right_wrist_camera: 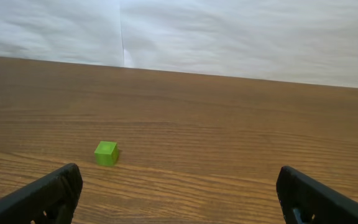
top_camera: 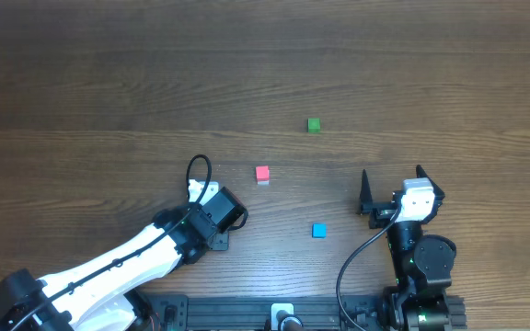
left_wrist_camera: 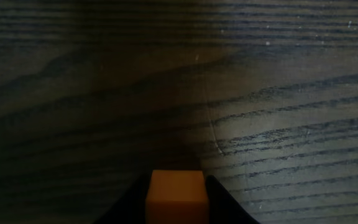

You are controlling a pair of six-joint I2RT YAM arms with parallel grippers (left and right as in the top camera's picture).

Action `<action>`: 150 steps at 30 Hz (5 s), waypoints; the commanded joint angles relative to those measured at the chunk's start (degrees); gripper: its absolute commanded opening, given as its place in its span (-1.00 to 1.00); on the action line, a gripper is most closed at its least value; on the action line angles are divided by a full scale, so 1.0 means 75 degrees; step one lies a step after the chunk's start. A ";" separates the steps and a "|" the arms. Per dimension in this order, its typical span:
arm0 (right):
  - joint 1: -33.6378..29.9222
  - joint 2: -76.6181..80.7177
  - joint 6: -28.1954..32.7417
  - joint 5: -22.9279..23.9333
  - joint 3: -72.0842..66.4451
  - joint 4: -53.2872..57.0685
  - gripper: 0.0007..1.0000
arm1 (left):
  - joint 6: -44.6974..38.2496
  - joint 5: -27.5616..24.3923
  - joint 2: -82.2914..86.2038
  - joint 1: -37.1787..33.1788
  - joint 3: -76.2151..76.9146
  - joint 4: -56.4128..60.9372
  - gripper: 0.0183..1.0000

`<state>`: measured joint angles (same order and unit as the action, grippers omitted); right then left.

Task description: Stack Cubes

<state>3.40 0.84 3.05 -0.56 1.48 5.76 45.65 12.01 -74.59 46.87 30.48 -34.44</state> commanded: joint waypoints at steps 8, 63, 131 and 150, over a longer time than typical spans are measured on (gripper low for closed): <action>-0.0044 -0.0061 -0.0026 -0.0064 -0.0070 -0.0023 0.98 | 0.0198 0.0131 -0.0058 0.0012 0.0236 0.0041 -0.83; -0.0044 -0.0061 -0.0026 -0.0064 -0.0070 -0.0023 0.99 | 0.0577 0.0184 -0.3946 -0.0015 0.5817 -0.1515 -0.94; -0.0044 -0.0061 -0.0026 -0.0064 -0.0070 -0.0023 0.99 | 0.0662 0.0836 -0.3590 -0.0020 0.5817 -0.1317 1.00; -0.0044 -0.0061 -0.0026 -0.0064 -0.0070 -0.0023 0.99 | -0.0819 0.2270 0.0041 -0.0813 0.5817 -0.0737 1.00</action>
<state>3.40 0.84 3.03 -0.56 1.48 5.76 43.29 27.70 -77.32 42.41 73.41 -40.01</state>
